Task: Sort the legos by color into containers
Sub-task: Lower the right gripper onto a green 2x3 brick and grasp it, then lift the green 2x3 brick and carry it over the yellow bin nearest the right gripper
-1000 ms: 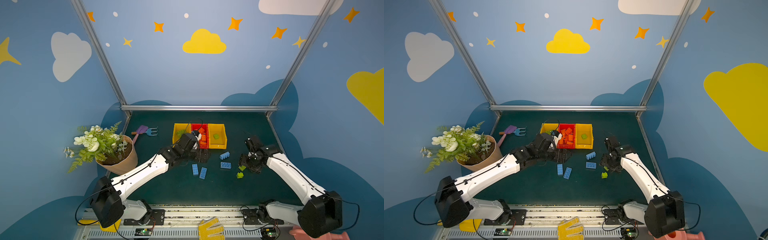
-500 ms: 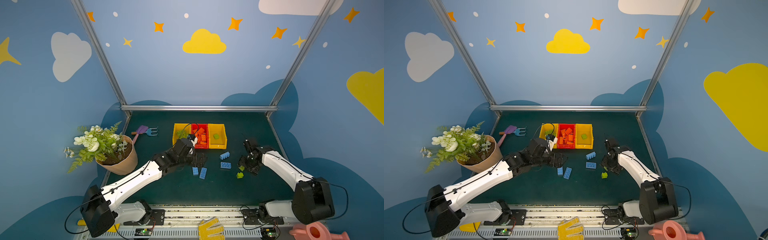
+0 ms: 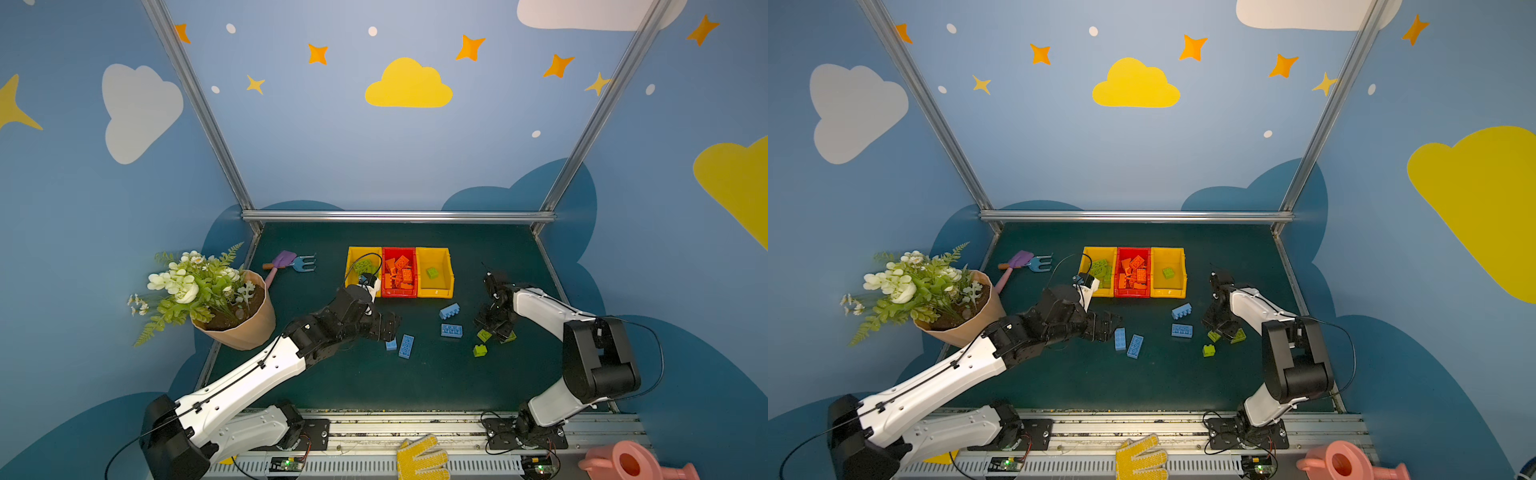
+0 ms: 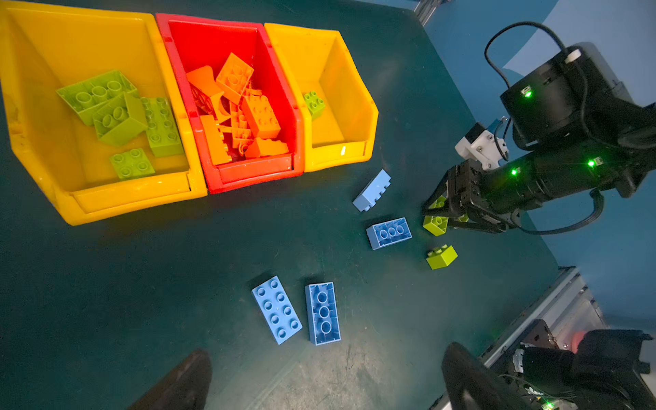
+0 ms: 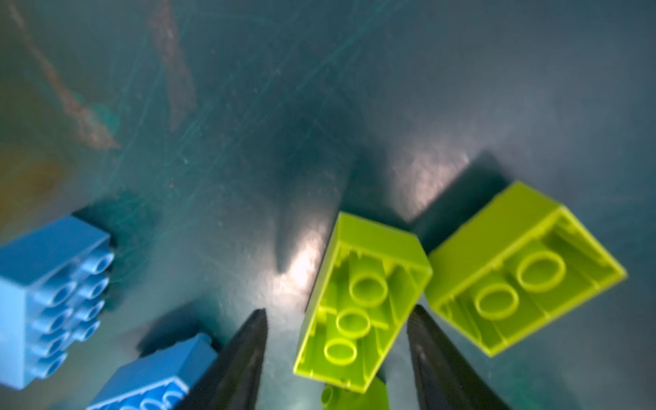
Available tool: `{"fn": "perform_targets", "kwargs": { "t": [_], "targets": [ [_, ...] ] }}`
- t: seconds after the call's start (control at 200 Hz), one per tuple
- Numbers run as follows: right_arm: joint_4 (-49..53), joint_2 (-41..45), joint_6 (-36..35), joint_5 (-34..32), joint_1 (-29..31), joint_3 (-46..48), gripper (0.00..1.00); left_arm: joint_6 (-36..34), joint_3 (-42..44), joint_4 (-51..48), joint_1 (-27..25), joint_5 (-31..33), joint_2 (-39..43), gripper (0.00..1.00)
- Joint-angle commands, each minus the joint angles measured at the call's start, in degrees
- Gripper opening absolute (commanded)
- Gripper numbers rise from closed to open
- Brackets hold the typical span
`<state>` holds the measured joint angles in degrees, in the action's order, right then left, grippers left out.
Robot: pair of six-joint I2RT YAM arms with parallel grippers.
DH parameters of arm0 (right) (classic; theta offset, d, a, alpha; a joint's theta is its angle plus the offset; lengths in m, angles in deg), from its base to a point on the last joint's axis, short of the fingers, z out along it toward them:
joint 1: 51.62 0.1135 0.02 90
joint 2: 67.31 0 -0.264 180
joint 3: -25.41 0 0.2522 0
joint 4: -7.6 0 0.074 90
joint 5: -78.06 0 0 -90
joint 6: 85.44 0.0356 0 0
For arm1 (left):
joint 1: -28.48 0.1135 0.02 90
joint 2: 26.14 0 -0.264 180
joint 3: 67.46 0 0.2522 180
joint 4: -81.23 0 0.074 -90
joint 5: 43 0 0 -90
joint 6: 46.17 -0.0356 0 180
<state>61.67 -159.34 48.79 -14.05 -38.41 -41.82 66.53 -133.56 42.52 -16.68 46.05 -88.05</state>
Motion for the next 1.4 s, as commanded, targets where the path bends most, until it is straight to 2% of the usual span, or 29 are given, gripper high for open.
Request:
{"fn": "perform_targets", "kwargs": {
  "t": [0.0,0.205,0.31,0.475,0.621,0.826,1.056,1.171,1.396],
  "targets": [
    [-1.03,-1.69,-1.14,0.88,-0.39,-1.43,0.5,-1.22,0.13,-1.37,-0.07,1.76,0.3,1.0],
    [-0.13,-3.0,-2.05,1.05,-0.29,-2.46,0.3,-1.6,-0.06,-0.72,-0.1,2.09,-0.99,1.0],
    [1.39,-1.56,-2.39,1.69,0.29,-3.94,0.28,-1.81,-0.64,-0.63,0.03,2.65,-1.91,1.0],
    [4.4,1.4,-3.66,4.29,1.73,-10.69,0.28,-2.04,-1.78,-0.71,0.08,4.15,-3.35,1.0],
    [5.7,-0.93,-5.0,7.65,3.51,-20.9,0.29,-2.33,-2.46,-0.57,0.33,4.55,-4.33,1.0],
    [6.48,-10.25,-6.55,11.06,6.48,-36.92,0.3,-2.65,-2.87,-1.7,0.59,6.58,-3.77,1.0],
    [10.1,-23.3,-7.87,11.95,8.67,-52.49,0.29,-1.96,-1.92,-4.21,1.27,9.79,-0.6,1.0],
    [11.6,-26.33,-8.76,12.13,9.2,-56.13,0.29,-1.53,-0.74,-5.2,1.77,11.59,1.72,1.0],
    [11.89,-27.09,-9.58,12.17,9.2,-56.09,0.29,-0.2,0.98,-5.81,4.04,12.36,4.48,1.0]
  ]
}}
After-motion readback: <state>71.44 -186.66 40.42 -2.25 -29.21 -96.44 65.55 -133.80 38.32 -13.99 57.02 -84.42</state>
